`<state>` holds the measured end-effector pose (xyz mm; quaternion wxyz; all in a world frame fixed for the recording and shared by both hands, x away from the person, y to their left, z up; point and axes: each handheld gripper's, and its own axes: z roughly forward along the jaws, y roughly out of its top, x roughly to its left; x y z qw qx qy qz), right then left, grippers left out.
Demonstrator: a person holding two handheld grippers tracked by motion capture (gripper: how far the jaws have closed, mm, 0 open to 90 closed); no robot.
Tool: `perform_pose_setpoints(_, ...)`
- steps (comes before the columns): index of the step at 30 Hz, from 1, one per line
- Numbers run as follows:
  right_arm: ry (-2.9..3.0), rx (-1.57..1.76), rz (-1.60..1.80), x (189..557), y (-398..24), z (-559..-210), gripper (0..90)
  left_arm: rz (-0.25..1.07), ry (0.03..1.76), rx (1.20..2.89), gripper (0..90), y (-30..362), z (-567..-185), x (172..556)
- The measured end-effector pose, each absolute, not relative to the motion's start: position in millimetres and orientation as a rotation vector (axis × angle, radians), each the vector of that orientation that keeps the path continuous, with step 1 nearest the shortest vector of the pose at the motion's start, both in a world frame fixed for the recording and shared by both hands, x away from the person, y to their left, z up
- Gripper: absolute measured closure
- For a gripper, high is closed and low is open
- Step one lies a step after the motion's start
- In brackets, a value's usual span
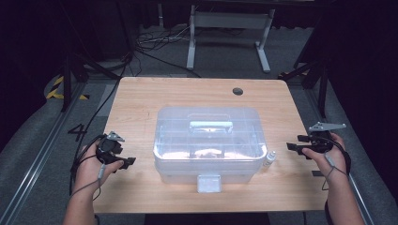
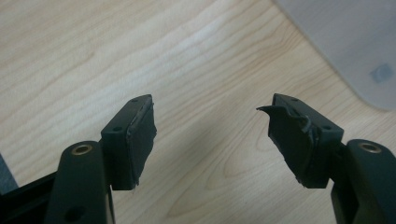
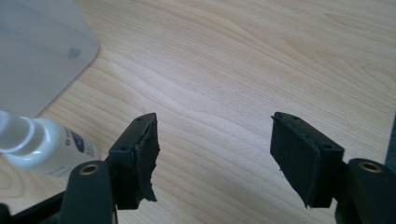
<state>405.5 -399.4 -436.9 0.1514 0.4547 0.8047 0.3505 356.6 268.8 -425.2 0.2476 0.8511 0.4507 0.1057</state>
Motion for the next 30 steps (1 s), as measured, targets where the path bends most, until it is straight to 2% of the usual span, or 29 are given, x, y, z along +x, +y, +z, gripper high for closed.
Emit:
perform_pose_setpoints(1,2.35,1.307,1.032,405.7,-400.3,-436.2,45.0,0.294,1.222,2.322,32.3,268.5,-424.4,356.4)
perform_pose_setpoints(5,2.375,1.263,1.038,405.3,-399.2,-437.5,44.8,0.292,1.212,2.33,32.6,266.9,-422.2,355.2)
perform_pose_setpoints(8,2.374,1.248,0.998,405.5,-399.3,-437.8,47.2,0.268,1.196,2.309,37.1,267.8,-421.0,355.2)
perform_pose_setpoints(10,2.371,1.249,1.006,405.5,-399.2,-437.8,47.8,0.246,1.207,2.287,43.4,267.9,-421.0,355.4)
perform_pose_setpoints(14,2.369,1.262,1.015,406.1,-395.9,-438.6,48.0,0.239,1.177,2.239,46.2,265.2,-418.6,357.6)
perform_pose_setpoints(20,2.387,1.271,0.935,406.5,-392.3,-439.0,44.4,0.242,1.167,2.213,41.9,257.9,-412.6,357.7)
perform_pose_setpoints(24,2.38,1.34,0.938,405.0,-392.9,-439.9,45.9,0.278,1.118,2.247,39.7,256.9,-407.8,358.7)
perform_pose_setpoints(27,2.38,1.334,0.918,403.8,-393.3,-441.8,47.3,0.199,1.121,2.242,43.2,254.9,-404.8,356.9)
perform_pose_setpoints(30,2.379,1.347,0.909,402.1,-393.1,-441.5,48.5,0.232,1.103,2.256,42.6,252.8,-400.8,356.4)
